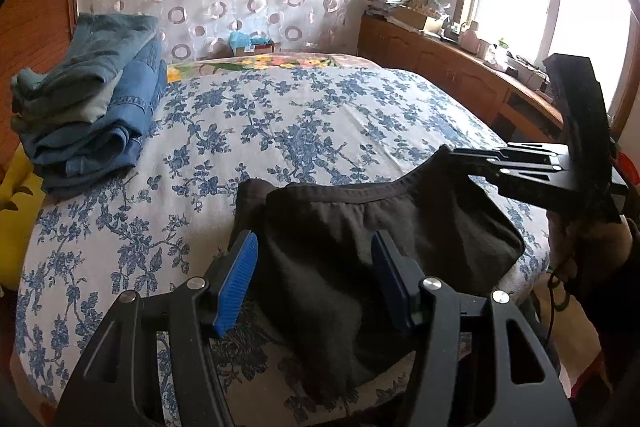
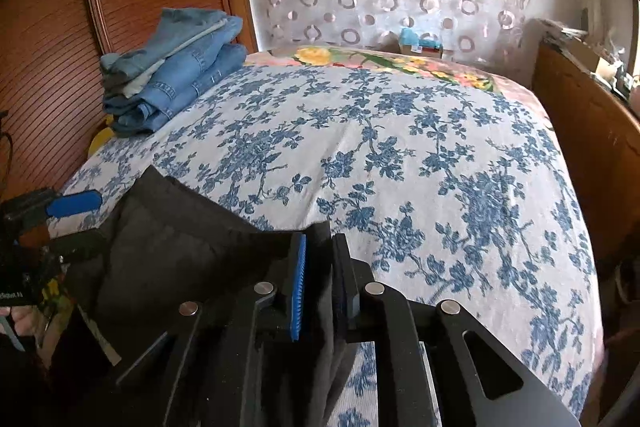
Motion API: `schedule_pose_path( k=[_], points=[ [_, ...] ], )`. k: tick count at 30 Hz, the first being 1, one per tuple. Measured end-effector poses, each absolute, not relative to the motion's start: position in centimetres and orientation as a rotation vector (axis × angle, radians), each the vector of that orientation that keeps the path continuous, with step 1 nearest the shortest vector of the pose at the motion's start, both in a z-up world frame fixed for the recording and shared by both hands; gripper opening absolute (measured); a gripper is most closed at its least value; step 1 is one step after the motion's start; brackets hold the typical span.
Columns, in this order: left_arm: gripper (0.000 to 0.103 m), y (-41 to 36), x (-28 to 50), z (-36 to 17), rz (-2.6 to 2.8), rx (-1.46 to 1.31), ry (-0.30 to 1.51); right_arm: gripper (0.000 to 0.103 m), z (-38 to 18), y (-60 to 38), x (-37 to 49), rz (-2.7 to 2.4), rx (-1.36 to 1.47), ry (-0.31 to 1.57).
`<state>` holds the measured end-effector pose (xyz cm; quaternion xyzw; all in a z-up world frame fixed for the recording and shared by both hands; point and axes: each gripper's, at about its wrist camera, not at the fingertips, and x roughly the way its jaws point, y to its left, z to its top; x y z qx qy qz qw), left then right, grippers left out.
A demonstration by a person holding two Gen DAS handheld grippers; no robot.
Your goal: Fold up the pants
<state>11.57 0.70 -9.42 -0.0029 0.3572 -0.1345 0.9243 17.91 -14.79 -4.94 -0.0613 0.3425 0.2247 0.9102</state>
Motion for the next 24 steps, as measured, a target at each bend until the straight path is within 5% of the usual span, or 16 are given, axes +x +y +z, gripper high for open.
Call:
schedule_pose_path(
  k=[7, 11, 24],
  points=[
    [0.060, 0.5, 11.1, -8.7, -0.274, 0.008, 0.715, 0.021, -4.0, -16.0, 15.3, 0.470, -0.114, 0.688],
    [0.060, 0.4, 11.0, -8.6, -0.269, 0.015, 0.710, 0.048, -3.8, -17.3, 14.1, 0.462, -0.071, 0.680],
    [0.061, 1.4, 11.3, -9.3, -0.244, -0.001, 0.723, 0.052, -4.6, -19.2, 12.5, 0.448, -0.040, 0.727]
  ],
)
